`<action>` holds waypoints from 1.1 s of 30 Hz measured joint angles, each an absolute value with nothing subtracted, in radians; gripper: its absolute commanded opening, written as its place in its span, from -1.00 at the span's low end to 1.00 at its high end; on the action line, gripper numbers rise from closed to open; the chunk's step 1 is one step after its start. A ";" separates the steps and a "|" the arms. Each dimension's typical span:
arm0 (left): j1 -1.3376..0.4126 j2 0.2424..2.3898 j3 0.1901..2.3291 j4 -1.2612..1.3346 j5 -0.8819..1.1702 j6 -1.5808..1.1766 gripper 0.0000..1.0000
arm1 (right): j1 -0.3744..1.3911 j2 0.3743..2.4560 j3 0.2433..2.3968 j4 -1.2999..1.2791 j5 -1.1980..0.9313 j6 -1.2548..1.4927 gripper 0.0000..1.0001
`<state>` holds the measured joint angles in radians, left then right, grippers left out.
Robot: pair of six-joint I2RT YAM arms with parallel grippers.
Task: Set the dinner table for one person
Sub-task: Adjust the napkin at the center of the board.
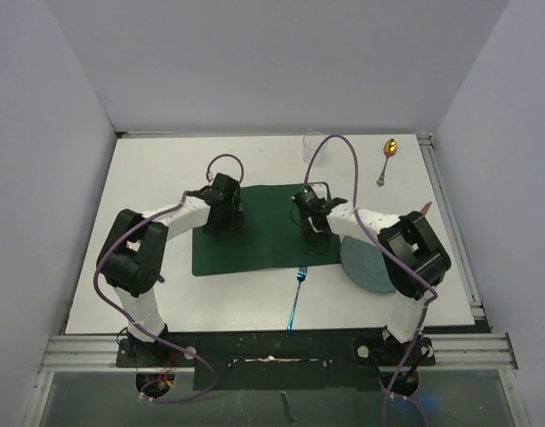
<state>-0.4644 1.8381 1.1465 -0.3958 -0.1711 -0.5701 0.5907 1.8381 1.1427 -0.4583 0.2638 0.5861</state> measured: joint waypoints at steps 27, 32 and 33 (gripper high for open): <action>-0.490 1.622 1.070 -0.492 -0.247 -0.631 0.39 | 0.715 1.653 1.042 -0.648 0.270 0.714 -0.44; -0.490 1.476 1.044 -0.461 -0.251 -0.654 0.39 | 0.712 1.594 1.088 -0.659 0.284 0.701 -0.43; -0.490 1.451 1.039 -0.458 -0.251 -0.659 0.39 | 0.709 1.588 1.099 -0.660 0.288 0.698 -0.43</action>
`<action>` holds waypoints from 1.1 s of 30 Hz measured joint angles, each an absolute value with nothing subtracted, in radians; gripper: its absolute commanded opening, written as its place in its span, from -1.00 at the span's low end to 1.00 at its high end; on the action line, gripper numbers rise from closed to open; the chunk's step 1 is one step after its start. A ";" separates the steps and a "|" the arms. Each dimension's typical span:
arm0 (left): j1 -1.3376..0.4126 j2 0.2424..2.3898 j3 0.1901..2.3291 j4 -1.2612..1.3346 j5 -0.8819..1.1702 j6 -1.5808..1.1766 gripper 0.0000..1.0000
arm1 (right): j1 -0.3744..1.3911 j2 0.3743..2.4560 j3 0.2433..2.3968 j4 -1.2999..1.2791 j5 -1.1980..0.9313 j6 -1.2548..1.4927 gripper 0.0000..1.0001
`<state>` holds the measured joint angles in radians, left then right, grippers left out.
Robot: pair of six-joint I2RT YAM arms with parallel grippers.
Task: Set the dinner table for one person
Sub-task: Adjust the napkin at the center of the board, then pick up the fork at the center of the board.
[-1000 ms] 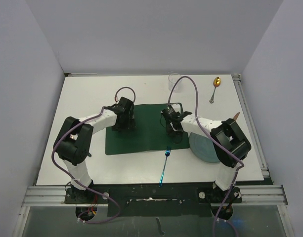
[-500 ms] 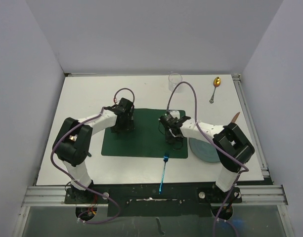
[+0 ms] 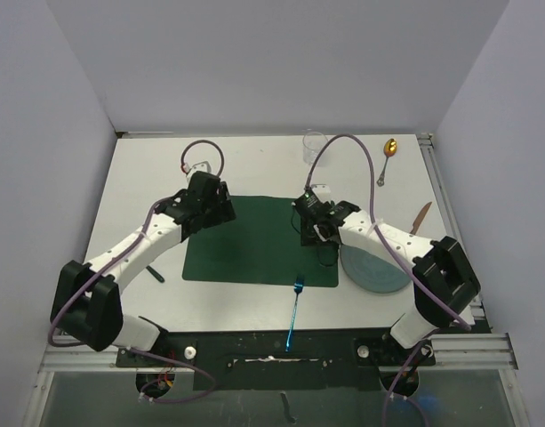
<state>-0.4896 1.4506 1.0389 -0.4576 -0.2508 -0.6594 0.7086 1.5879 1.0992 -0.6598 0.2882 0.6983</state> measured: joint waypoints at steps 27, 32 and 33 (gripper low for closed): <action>-0.566 1.016 0.838 -0.499 -0.010 -0.724 0.31 | 1.163 1.445 1.051 -0.946 0.336 1.034 -0.30; -0.820 1.070 0.838 -0.533 -0.078 -0.760 0.32 | 1.143 1.460 1.172 -1.159 0.498 1.163 -0.30; -0.864 1.089 0.838 -0.537 -0.099 -0.773 0.31 | 1.137 1.459 1.183 -1.173 0.517 1.169 -0.30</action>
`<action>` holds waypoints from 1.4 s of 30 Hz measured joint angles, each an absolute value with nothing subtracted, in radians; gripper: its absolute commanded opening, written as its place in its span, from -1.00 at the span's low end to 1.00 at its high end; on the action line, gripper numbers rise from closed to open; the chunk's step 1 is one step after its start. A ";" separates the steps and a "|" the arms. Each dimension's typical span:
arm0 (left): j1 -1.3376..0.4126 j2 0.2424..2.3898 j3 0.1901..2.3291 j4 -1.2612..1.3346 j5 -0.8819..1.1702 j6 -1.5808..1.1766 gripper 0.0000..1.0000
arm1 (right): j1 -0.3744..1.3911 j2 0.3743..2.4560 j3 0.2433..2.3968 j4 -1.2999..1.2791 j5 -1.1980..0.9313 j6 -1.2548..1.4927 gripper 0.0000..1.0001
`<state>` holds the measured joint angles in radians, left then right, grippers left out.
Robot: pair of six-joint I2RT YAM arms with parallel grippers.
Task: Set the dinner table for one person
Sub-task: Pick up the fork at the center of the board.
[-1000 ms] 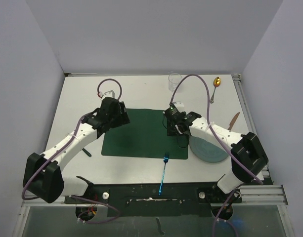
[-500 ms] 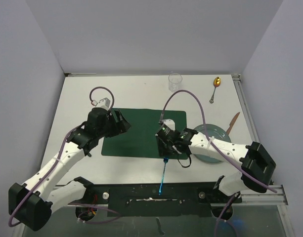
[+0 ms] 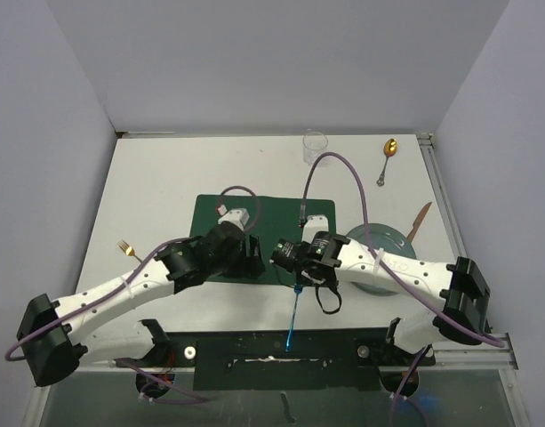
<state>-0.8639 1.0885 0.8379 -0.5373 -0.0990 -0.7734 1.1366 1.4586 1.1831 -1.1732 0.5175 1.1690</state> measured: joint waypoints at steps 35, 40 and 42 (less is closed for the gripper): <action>-1.067 1.142 1.018 -0.772 -0.767 -0.941 0.36 | 1.311 1.760 1.109 -0.953 0.339 1.288 -0.46; -1.067 1.133 1.017 -0.785 -0.786 -0.958 0.36 | 1.311 1.755 1.109 -0.986 0.347 1.303 -0.46; -1.067 1.133 1.017 -0.787 -0.790 -0.960 0.36 | 1.311 1.742 1.103 -0.987 0.348 1.313 -0.46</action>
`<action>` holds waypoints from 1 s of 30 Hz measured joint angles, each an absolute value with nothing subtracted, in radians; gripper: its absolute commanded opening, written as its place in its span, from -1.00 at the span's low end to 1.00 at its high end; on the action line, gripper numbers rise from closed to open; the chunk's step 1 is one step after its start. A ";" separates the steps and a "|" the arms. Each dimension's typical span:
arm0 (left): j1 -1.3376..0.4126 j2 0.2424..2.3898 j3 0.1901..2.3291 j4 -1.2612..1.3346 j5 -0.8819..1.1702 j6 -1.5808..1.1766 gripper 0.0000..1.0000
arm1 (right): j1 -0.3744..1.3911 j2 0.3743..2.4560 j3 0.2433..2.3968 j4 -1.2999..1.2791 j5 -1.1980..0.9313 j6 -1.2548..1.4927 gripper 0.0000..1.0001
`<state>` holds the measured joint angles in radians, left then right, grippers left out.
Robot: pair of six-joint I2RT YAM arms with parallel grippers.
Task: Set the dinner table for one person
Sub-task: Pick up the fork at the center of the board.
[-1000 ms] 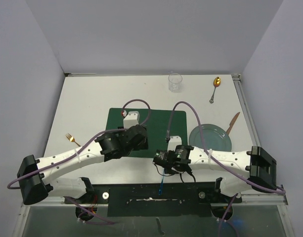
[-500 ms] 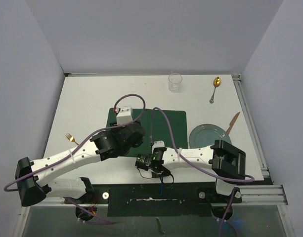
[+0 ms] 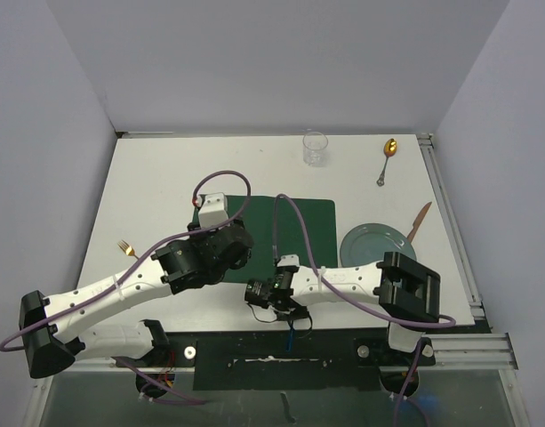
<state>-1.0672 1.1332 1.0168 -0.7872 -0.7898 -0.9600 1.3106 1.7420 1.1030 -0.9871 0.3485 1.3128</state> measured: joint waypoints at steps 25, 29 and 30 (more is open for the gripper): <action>-1.066 1.210 1.045 -0.854 -0.837 -0.987 0.36 | 1.309 1.635 0.938 -0.858 0.358 1.450 -0.51; -1.066 1.235 1.056 -0.855 -0.838 -0.985 0.36 | 1.308 1.623 0.919 -0.830 0.358 1.470 -0.74; -1.066 1.240 1.058 -0.855 -0.838 -0.984 0.36 | 1.308 1.621 0.915 -0.820 0.357 1.477 -0.85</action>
